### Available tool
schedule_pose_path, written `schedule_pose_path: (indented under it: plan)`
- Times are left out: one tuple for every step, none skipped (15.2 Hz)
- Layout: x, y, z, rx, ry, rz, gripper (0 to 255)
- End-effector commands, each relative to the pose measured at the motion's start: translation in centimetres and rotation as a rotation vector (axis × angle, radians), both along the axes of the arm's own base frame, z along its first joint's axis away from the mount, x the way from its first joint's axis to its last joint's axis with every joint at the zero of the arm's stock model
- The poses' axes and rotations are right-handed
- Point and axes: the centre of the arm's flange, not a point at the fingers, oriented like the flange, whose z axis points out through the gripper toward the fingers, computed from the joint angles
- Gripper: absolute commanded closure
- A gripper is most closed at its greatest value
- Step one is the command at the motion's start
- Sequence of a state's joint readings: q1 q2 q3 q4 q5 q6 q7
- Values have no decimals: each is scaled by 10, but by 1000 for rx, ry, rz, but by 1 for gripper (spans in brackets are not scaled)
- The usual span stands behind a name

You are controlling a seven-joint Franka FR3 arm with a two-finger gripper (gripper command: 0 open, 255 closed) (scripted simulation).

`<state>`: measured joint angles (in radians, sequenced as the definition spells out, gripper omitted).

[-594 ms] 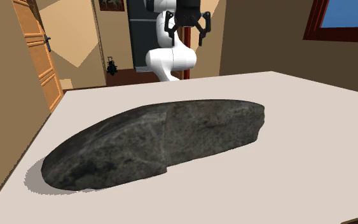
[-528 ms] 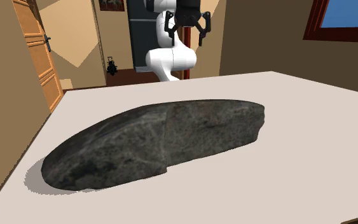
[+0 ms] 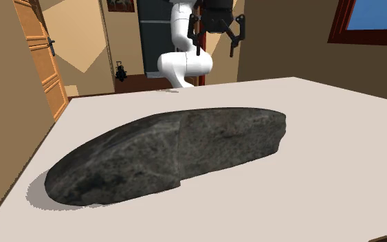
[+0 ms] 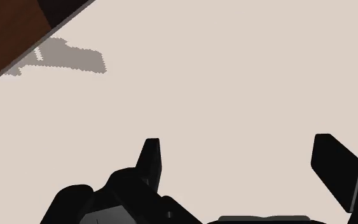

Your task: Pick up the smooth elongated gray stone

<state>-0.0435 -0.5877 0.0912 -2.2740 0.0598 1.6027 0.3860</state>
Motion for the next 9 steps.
schedule_pose_path:
  plan:
    - [26,0,-5,-6,-10,-69,0]
    - [39,0,-6,-9,-14,-102,0]
    - [51,-1,-8,-12,-19,-135,0]
    - [64,-2,-9,-16,-23,-168,0]
    - [76,-3,-11,-19,-28,-201,0]
    - [88,-5,-12,-22,-32,-234,0]
    - [100,-7,-13,-25,-37,-266,0]
    - [112,-10,-14,-28,-41,-299,0]
    - [124,-13,-15,-32,-46,-332,0]
